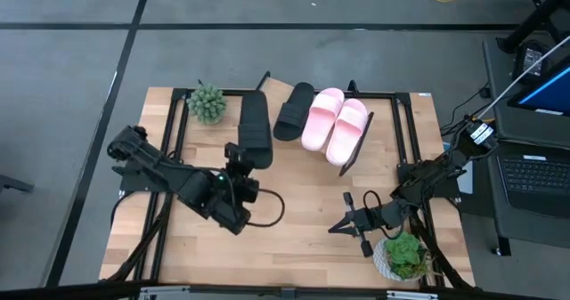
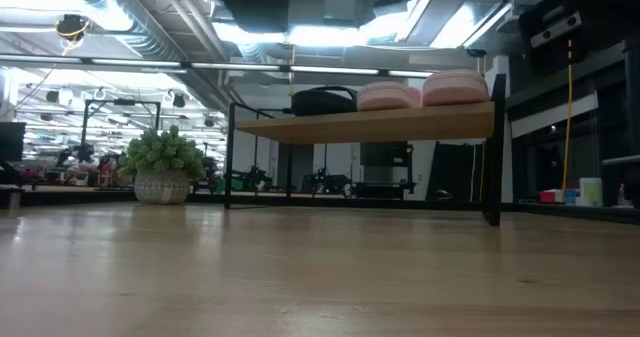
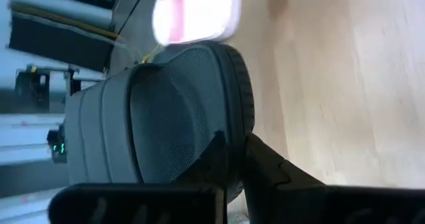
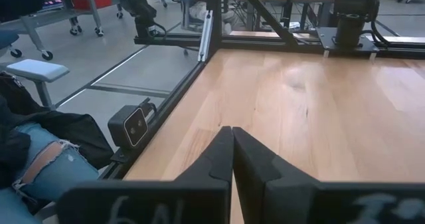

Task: Pick and place slides into the shelf
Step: Put the black slides on the shelf

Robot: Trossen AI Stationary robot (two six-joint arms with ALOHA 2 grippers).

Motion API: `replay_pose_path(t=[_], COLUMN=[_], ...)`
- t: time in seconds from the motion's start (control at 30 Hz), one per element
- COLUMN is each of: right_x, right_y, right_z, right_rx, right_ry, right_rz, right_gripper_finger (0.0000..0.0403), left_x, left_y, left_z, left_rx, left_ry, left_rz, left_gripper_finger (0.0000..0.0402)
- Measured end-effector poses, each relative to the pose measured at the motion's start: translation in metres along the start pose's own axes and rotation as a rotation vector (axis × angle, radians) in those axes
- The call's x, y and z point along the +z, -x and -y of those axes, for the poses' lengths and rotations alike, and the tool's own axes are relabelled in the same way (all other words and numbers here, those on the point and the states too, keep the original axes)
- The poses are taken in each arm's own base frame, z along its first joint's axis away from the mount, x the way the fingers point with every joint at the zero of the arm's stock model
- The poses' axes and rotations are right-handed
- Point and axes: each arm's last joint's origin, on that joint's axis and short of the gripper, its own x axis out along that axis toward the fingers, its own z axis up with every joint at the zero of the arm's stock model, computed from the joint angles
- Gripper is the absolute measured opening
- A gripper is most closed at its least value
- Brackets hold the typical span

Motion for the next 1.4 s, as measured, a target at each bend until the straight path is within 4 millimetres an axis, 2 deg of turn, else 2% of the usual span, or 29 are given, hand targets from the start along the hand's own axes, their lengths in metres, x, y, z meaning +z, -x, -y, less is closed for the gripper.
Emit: replay_pose_path(t=[0.13, 0.27, 0.5, 0.67, 1.07, 1.4], right_x=[0.000, 0.000, 0.000, 0.000, 0.002, 0.002], right_y=[0.000, 0.000, 0.000, 0.000, 0.000, -0.002], right_z=[0.000, 0.000, 0.000, 0.000, 0.001, 0.005], right_rx=[0.000, -0.001, -0.002, -0.002, -0.010, -0.032], right_ry=[0.003, -0.002, -0.002, -0.004, -0.015, -0.018], right_rz=[0.000, 0.000, -0.004, -0.002, 0.016, 0.018], right_gripper_finger=[0.0012, 0.0012, 0.0012, 0.0012, 0.0012, 0.0012], left_x=[-0.015, -0.028, -0.049, -0.067, -0.082, -0.090], left_y=[-0.020, -0.035, -0.055, -0.071, -0.115, -0.132], left_z=[0.011, 0.008, -0.023, -0.043, -0.058, -0.072], left_rx=[-0.017, -0.049, -0.135, -0.124, -0.152, -0.200], left_ry=[-0.066, -0.080, -0.111, -0.104, -0.147, -0.167], left_rz=[-0.002, 0.039, 0.161, 0.136, 0.105, 0.160], left_gripper_finger=[0.0012, 0.0012, 0.0012, 0.0012, 0.0012, 0.0012])
